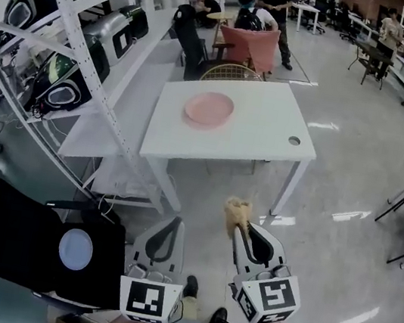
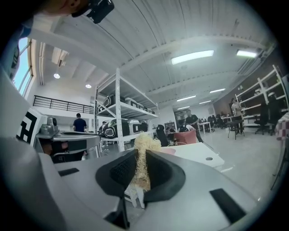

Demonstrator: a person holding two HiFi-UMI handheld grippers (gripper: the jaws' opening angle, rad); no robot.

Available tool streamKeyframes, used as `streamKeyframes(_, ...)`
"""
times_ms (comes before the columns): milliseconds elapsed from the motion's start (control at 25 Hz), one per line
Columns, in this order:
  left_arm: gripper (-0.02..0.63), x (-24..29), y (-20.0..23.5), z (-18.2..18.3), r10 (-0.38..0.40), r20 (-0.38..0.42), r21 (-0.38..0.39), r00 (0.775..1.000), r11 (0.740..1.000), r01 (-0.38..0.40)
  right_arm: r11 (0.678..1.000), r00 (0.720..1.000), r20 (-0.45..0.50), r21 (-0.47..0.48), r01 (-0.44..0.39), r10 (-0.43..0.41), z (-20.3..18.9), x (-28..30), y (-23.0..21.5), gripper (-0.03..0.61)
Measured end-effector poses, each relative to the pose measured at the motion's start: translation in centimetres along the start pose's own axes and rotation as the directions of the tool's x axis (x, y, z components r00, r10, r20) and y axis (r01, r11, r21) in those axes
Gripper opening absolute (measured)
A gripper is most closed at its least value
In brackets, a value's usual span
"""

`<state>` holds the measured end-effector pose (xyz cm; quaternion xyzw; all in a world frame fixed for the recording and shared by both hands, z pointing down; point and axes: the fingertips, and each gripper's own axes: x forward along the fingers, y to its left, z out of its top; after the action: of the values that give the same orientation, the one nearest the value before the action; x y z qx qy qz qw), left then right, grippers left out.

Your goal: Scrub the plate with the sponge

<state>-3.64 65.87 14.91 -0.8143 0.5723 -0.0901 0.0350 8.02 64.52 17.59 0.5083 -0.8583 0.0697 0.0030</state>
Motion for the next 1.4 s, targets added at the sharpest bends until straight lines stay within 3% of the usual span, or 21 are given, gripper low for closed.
streamKeyframes(240, 0.009, 5.3, 1.9, -1.3, -0.004, -0.022, -0.043, 1.0, 0.999, 0.003, 1.0, 0.999, -0.041, -0.004, -0.011, 0.011, -0.6, 4.6, -2.3, 0.061)
streamKeyframes(480, 0.009, 12.5, 7.4, -0.2, -0.017, 0.037, -0.084, 0.999, 0.996, 0.02, 0.999, 0.999, -0.047, -0.037, -0.003, 0.001, 1.2, 12.7, -3.8, 0.061)
streamKeyframes(640, 0.009, 16.6, 11.1, 0.5, -0.04, 0.079, -0.043, 0.996, 0.998, 0.043, 0.998, 0.999, -0.035, -0.057, 0.006, -0.008, 2.9, 18.0, -4.3, 0.061)
streamKeyframes(880, 0.009, 20.8, 15.0, 0.7, -0.051, 0.095, -0.092, 0.994, 0.994, 0.059, 0.996, 1.0, -0.013, -0.081, 0.025, -0.026, 4.6, 23.7, -4.8, 0.061)
streamKeyframes(1400, 0.009, 28.1, 15.9, -1.5, -0.106, 0.043, -0.1, 0.993, 0.989, 0.11, 0.995, 0.998, -0.005, -0.073, 0.065, -0.066, 5.2, 29.2, -9.3, 0.061)
